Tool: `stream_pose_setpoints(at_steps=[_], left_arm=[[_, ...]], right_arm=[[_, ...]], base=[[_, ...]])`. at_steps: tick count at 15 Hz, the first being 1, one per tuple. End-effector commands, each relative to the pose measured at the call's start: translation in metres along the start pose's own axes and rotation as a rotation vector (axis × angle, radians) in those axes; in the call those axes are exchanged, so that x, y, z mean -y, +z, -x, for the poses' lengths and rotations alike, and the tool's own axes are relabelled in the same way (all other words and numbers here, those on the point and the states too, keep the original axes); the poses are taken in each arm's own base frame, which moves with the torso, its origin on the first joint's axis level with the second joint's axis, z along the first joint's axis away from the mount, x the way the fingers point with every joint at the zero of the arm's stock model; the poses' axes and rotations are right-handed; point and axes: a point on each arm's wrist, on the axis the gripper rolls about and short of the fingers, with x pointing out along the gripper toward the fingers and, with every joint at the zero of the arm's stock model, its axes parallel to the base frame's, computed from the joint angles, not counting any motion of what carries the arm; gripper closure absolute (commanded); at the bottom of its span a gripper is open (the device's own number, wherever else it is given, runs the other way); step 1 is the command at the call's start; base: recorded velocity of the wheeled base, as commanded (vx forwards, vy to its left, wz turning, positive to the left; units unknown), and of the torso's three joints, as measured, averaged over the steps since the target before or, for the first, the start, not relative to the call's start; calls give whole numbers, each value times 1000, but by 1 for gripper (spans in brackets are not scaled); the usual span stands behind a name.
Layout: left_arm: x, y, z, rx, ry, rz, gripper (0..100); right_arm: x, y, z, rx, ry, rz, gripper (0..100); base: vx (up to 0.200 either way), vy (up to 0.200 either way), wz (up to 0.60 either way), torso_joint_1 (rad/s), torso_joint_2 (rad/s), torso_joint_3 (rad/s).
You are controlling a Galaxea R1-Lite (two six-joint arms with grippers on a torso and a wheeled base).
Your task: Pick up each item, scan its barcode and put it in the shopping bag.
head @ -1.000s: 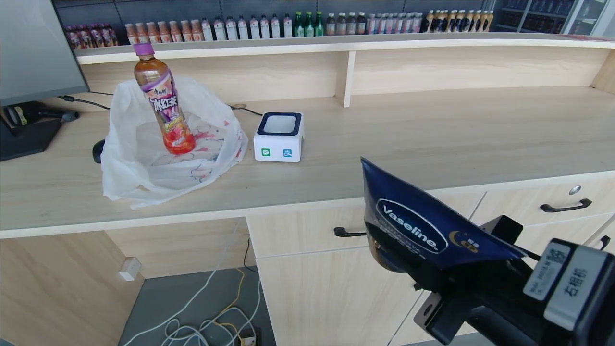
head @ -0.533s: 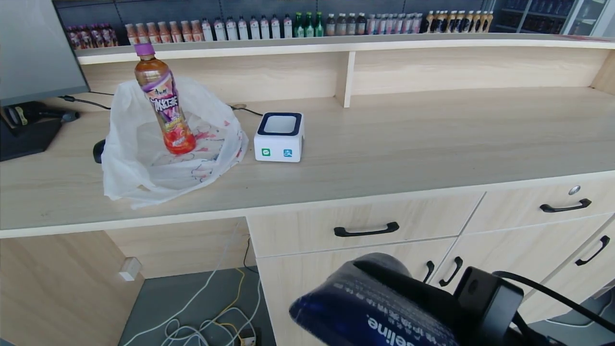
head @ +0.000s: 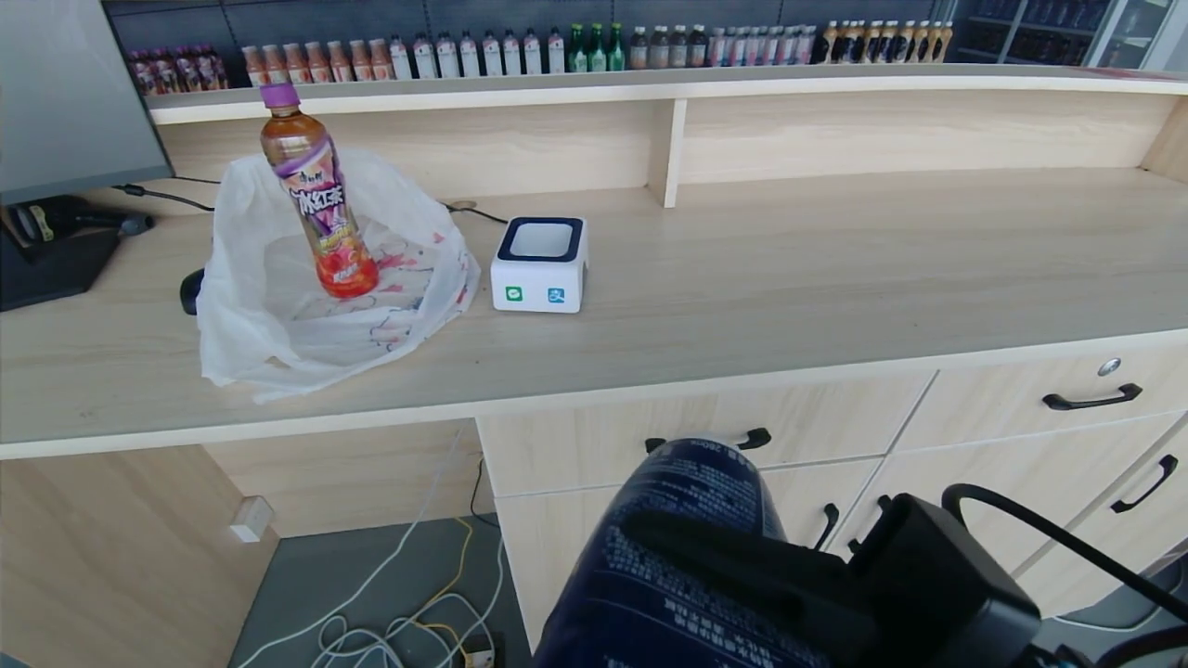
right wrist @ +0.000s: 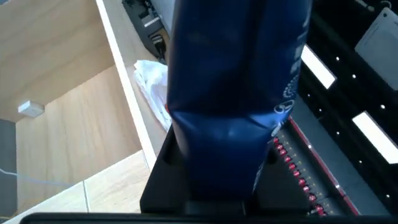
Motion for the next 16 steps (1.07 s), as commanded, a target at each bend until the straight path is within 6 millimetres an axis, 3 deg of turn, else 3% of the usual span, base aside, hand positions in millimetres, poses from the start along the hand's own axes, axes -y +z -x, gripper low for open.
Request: stream_pose_setpoints(at_steps=[1, 5, 10, 13, 16], left_arm=[[0, 0, 0, 0, 0, 0, 100], [0, 0, 0, 0, 0, 0, 100], [0, 0, 0, 0, 0, 0, 100], [0, 0, 0, 0, 0, 0, 100], [0, 0, 0, 0, 0, 0, 100]], right_arm=[[-3, -3, -6, -5, 1, 67, 100], [6, 1, -14, 10, -47, 310, 100], [9, 2, -27, 60, -77, 427, 100], [7, 17, -36, 118, -100, 513, 100], [6, 20, -41, 138, -110, 523, 100]], base=[[0, 0, 0, 0, 0, 0], [0, 0, 0, 0, 0, 0], [0, 0, 0, 0, 0, 0], [0, 0, 0, 0, 0, 0], [0, 0, 0, 0, 0, 0]])
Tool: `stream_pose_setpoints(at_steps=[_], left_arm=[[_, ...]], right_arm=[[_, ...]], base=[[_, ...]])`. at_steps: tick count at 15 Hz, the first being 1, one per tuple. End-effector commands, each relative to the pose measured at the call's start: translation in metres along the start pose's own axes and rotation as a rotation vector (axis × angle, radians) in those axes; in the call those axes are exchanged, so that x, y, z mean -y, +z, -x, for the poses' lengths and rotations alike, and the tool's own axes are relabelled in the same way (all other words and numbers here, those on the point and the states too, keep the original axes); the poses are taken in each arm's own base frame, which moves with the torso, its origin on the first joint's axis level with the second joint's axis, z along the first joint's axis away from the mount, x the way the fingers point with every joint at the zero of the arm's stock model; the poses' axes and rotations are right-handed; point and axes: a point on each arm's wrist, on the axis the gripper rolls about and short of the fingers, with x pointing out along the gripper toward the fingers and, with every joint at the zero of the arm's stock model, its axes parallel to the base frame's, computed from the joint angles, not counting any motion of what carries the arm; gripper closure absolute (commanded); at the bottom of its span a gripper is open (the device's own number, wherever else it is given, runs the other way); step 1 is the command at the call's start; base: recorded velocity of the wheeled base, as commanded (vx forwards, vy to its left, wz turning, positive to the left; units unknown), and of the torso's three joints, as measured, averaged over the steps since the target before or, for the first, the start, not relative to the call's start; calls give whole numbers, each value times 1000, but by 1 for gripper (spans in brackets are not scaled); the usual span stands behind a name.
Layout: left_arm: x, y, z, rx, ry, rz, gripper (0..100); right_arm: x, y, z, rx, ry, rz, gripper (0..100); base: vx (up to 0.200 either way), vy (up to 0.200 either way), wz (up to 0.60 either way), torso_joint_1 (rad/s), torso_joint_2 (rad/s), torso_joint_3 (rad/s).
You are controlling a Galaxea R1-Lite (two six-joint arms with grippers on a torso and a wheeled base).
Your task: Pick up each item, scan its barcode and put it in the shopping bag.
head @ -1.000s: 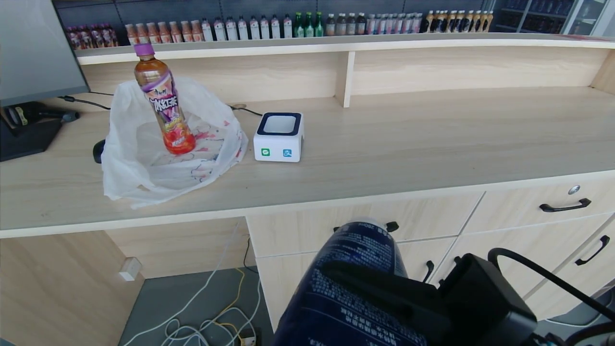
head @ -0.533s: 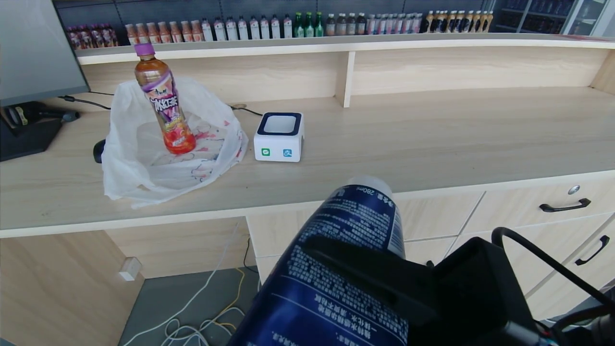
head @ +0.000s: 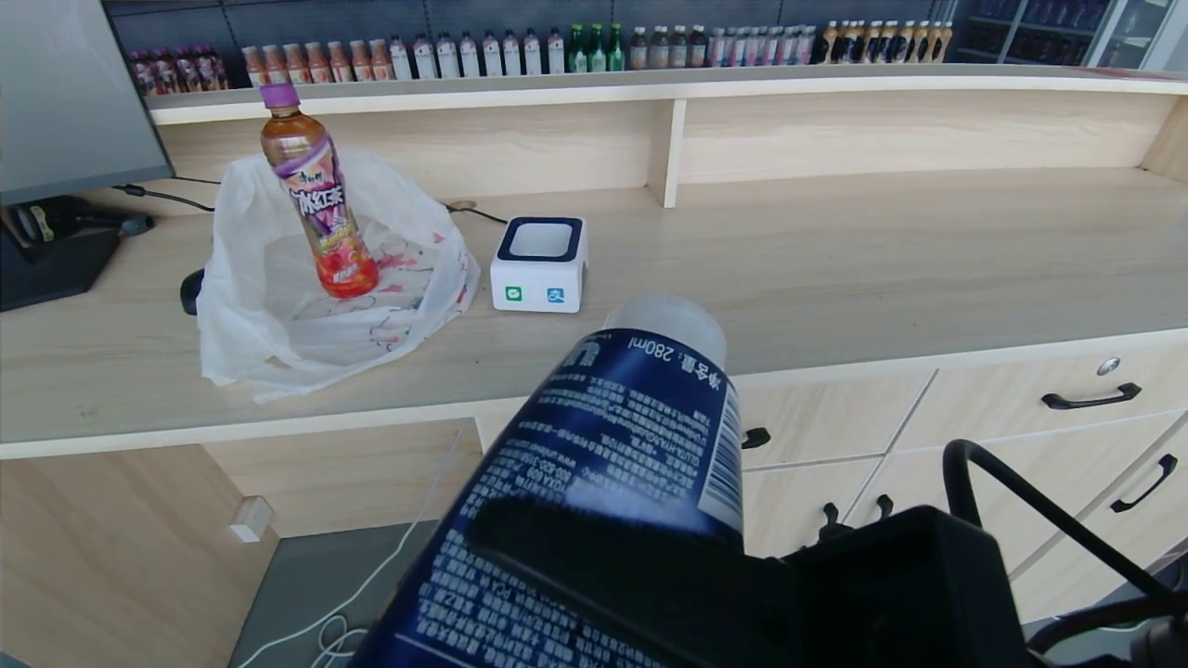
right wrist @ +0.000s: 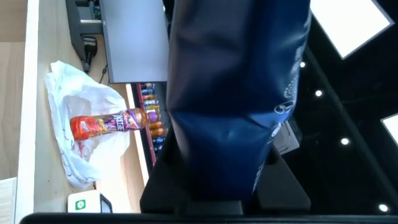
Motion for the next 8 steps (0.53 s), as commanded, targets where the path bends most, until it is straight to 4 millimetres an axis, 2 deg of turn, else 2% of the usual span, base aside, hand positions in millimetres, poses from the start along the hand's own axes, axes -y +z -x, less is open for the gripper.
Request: stream_pose_setpoints(at_steps=[1, 8], left_arm=[[0, 0, 0, 0, 0, 0, 100], [0, 0, 0, 0, 0, 0, 100]], right_arm=[[-2, 2, -3, 17, -2, 0, 100], [-5, 3, -3, 23, 8, -74, 100]], base=[[0, 0, 0, 0, 0, 0], [0, 0, 0, -7, 0, 0]])
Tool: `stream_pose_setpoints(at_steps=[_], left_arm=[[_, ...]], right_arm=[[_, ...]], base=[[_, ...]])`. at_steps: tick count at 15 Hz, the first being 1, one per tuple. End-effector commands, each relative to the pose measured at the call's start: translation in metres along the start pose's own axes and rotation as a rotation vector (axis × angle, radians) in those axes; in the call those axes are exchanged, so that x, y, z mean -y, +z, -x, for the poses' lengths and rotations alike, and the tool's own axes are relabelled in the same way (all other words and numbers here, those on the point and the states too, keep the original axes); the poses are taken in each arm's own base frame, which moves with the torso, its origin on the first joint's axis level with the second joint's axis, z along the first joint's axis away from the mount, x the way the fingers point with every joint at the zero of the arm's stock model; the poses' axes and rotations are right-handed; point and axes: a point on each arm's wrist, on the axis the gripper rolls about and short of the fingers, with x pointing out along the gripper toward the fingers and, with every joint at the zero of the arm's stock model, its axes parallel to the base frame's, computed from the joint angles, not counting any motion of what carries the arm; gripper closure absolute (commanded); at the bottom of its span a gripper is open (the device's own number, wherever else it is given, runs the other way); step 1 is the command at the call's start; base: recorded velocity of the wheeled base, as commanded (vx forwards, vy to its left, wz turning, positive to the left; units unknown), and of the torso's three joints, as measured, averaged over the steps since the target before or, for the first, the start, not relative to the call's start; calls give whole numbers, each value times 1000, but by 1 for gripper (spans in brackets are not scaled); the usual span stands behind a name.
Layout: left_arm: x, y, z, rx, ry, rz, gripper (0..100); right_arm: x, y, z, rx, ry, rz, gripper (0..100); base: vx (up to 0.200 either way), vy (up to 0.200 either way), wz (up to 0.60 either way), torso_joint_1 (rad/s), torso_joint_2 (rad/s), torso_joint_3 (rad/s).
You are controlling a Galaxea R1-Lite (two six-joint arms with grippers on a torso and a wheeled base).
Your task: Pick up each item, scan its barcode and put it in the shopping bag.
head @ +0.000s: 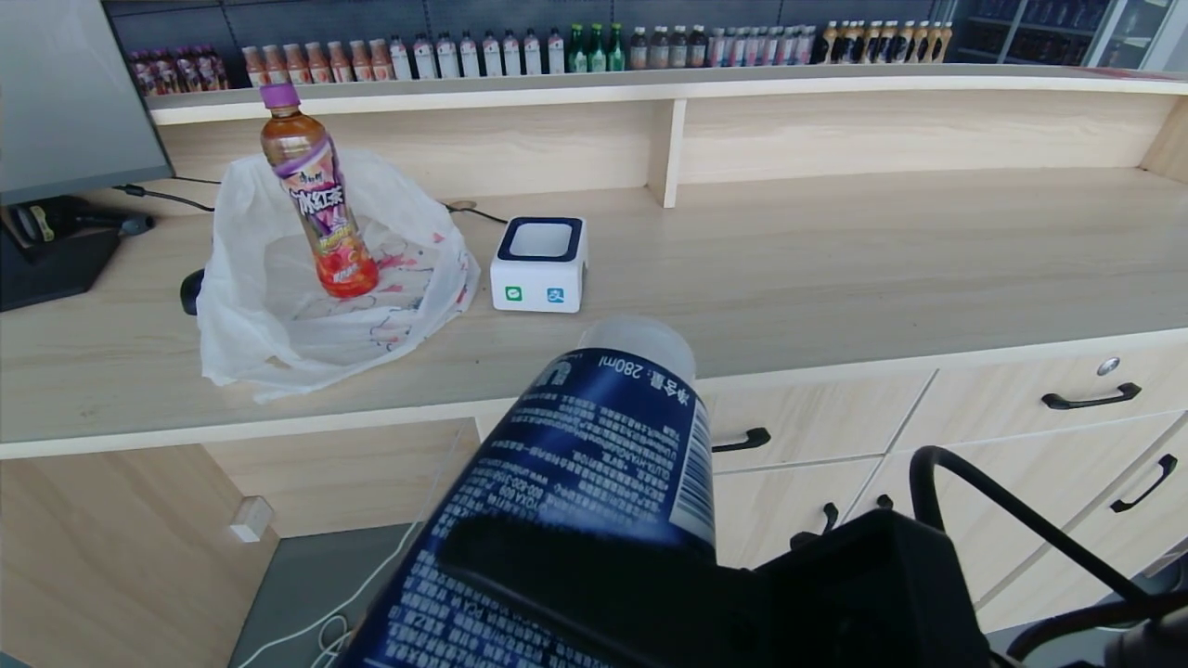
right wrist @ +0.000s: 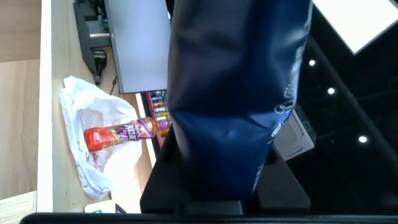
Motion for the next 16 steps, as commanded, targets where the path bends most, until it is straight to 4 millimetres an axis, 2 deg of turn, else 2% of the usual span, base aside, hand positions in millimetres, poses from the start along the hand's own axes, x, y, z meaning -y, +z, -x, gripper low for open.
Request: stream_pose_setpoints(at_steps=[1, 13, 16], left_arm=[[0, 0, 0, 0, 0, 0, 100], [0, 0, 0, 0, 0, 0, 100], [0, 0, 0, 0, 0, 0, 100]], right_arm=[[-2, 0, 0, 1, 5, 0, 100], [-2, 0, 0, -3, 7, -6, 100], [-5, 0, 0, -5, 18, -69, 100]], base=[[0, 0, 0, 0, 0, 0], [0, 0, 0, 0, 0, 0], [0, 0, 0, 0, 0, 0]])
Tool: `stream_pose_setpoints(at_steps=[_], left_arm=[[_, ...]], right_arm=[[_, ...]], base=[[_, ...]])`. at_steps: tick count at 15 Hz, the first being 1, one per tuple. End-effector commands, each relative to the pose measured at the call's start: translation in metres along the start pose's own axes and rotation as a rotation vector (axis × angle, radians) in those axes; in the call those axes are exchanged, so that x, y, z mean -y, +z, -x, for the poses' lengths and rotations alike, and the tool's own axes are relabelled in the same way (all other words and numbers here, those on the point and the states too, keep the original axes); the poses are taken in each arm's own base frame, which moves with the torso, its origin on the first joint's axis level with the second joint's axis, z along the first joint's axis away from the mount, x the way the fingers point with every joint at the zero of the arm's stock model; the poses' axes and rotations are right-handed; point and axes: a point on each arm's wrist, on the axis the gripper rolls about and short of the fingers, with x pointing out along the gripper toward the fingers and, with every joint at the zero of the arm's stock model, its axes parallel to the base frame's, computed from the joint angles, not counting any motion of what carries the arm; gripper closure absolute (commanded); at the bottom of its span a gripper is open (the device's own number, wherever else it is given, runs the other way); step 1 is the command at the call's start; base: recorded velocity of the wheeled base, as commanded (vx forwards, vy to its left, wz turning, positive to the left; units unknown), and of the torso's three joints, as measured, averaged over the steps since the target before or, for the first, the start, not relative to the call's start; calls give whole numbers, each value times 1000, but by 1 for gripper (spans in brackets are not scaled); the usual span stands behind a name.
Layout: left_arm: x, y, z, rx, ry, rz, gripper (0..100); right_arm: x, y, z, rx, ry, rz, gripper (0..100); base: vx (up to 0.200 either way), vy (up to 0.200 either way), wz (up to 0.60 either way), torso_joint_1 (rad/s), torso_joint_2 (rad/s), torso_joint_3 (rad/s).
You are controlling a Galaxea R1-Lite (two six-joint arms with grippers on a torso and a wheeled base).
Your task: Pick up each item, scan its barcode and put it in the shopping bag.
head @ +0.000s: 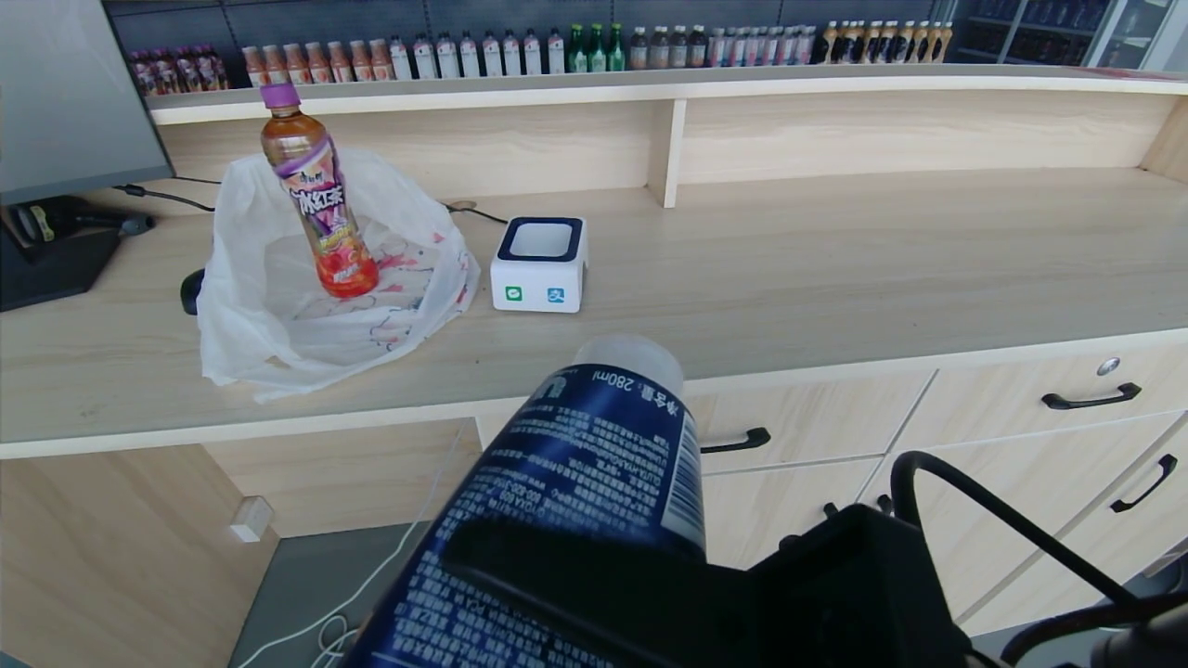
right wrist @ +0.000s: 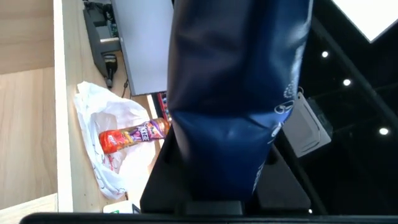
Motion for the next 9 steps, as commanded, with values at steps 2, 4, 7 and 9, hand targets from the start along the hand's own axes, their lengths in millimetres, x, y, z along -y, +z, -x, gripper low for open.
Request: stream_pose_setpoints(at_steps=[2, 4, 7, 9], left_arm=[[0, 0, 0, 0, 0, 0, 100], [0, 0, 0, 0, 0, 0, 100], [0, 0, 0, 0, 0, 0, 100], [0, 0, 0, 0, 0, 0, 100]], right_arm=[[-7, 0, 1, -12, 28, -110, 100], [-19, 0, 1, -38, 62, -299, 100], [-30, 1, -1, -64, 90, -577, 100], [-35, 0, 3, -83, 108, -712, 100]], base=[[0, 0, 0, 0, 0, 0], [0, 0, 0, 0, 0, 0], [0, 0, 0, 0, 0, 0], [0, 0, 0, 0, 0, 0]])
